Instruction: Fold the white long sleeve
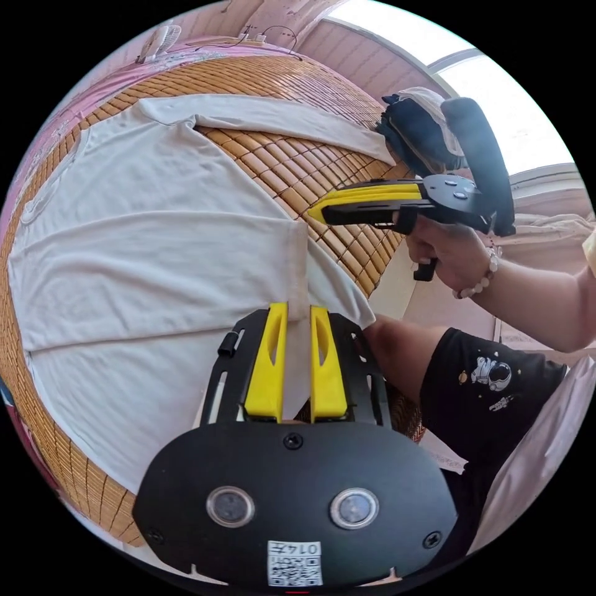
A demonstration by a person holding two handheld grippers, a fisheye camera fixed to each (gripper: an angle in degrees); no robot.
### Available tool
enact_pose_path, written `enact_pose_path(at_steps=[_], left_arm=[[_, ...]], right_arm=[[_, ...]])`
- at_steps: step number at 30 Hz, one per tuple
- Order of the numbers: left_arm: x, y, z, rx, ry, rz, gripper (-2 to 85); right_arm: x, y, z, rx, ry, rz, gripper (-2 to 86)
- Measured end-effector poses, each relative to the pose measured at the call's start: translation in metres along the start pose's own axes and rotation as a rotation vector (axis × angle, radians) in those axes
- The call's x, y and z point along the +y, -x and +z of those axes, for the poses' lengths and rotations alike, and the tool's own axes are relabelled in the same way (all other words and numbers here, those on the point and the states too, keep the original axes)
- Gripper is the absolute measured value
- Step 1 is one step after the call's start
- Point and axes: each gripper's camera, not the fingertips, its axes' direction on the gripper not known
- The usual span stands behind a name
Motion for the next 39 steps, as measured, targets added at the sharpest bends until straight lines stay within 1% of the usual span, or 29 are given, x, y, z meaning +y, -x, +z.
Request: enact_pose_path(at_steps=[4, 6, 7, 8, 11, 13, 15, 16, 19, 22, 25, 26, 27, 28, 30, 31, 33, 34, 37, 39], left_arm=[[-0.019, -0.005, -0.037, -0.015, -0.075, 0.069, 6.1], [-0.045, -0.004, -0.057, -0.065, -0.131, 0.132, 6.2], [-0.052, -0.004, -0.060, -0.082, -0.146, 0.151, 6.3], [-0.068, -0.002, -0.065, -0.131, -0.186, 0.183, 6.5], [-0.112, 0.000, -0.072, -0.203, -0.293, 0.253, 7.1], [-0.142, 0.001, -0.070, -0.211, -0.314, 0.284, 7.3], [-0.184, 0.002, -0.061, -0.138, -0.296, 0.288, 7.9], [-0.193, 0.002, -0.058, -0.122, -0.292, 0.293, 8.0], [-0.234, -0.006, -0.042, -0.139, -0.293, 0.307, 8.7], [-0.267, -0.016, -0.024, -0.194, -0.284, 0.304, 9.0], [-0.292, -0.019, 0.002, -0.249, -0.162, 0.288, 8.2], [-0.298, -0.018, 0.013, -0.270, -0.089, 0.275, 7.0], [-0.296, -0.017, 0.016, -0.248, -0.084, 0.289, 5.0], [-0.293, -0.016, 0.015, -0.236, -0.106, 0.290, 4.1], [-0.283, -0.011, 0.017, -0.229, -0.116, 0.296, 0.8], [-0.281, -0.010, 0.018, -0.231, -0.114, 0.292, 0.1], [-0.270, -0.002, 0.017, -0.220, -0.118, 0.277, -0.7], [-0.267, 0.001, 0.015, -0.212, -0.125, 0.269, -0.7], [-0.238, 0.016, -0.011, -0.155, -0.250, 0.234, -0.9], [-0.202, 0.032, -0.045, -0.132, -0.360, 0.196, -1.0]], right_arm=[[0.022, -0.050, -0.037, 0.093, -0.141, 0.157, 6.6], [0.040, -0.095, -0.057, 0.221, -0.222, 0.309, 8.8], [0.045, -0.107, -0.060, 0.252, -0.237, 0.355, 9.4], [0.055, -0.131, -0.066, 0.304, -0.265, 0.449, 10.3], [0.077, -0.183, -0.072, 0.380, -0.315, 0.659, 11.1], [0.089, -0.207, -0.069, 0.370, -0.326, 0.762, 10.7], [0.102, -0.229, -0.058, 0.283, -0.303, 0.870, 9.2], [0.104, -0.232, -0.055, 0.265, -0.300, 0.880, 8.8], [0.114, -0.228, -0.048, 0.303, -0.318, 0.856, 7.2], [0.117, -0.228, -0.045, 0.312, -0.285, 0.796, 5.3], [0.118, -0.229, -0.046, 0.298, -0.261, 0.737, 2.4], [0.119, -0.228, -0.047, 0.276, -0.269, 0.727, 1.9], [0.120, -0.227, -0.048, 0.251, -0.272, 0.727, 1.6], [0.121, -0.227, -0.050, 0.233, -0.277, 0.732, 1.4], [0.126, -0.223, -0.059, 0.124, -0.357, 0.733, 1.0], [0.127, -0.222, -0.061, 0.086, -0.378, 0.725, 1.0], [0.126, -0.215, -0.074, -0.058, -0.471, 0.684, 0.9], [0.124, -0.213, -0.078, -0.087, -0.486, 0.668, 0.9], [0.103, -0.191, -0.105, -0.184, -0.568, 0.513, 0.8], [0.080, -0.165, -0.125, -0.262, -0.635, 0.343, 0.9]])
